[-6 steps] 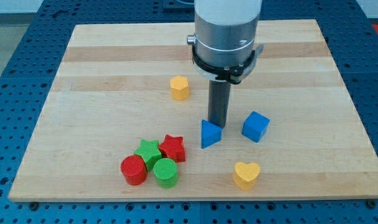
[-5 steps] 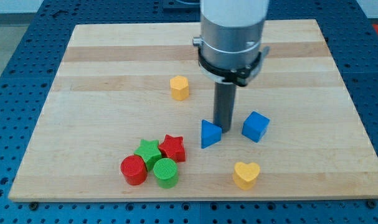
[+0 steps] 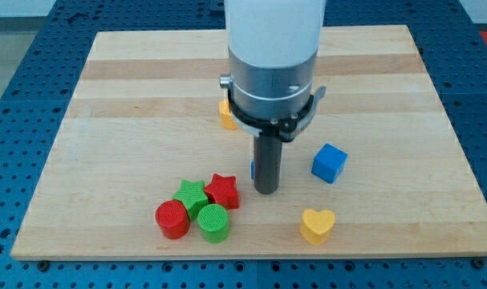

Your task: Push the blue triangle to the yellow hexagon

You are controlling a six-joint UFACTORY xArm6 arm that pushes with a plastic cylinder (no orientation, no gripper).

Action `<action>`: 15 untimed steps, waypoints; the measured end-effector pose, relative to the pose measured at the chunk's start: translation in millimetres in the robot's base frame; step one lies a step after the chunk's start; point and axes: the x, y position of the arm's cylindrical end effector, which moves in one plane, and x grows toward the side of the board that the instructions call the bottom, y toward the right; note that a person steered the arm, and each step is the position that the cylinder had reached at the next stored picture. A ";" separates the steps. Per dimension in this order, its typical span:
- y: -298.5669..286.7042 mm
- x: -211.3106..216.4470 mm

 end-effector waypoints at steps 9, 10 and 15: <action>7.7 -119.9; 9.1 -123.5; 4.2 -156.7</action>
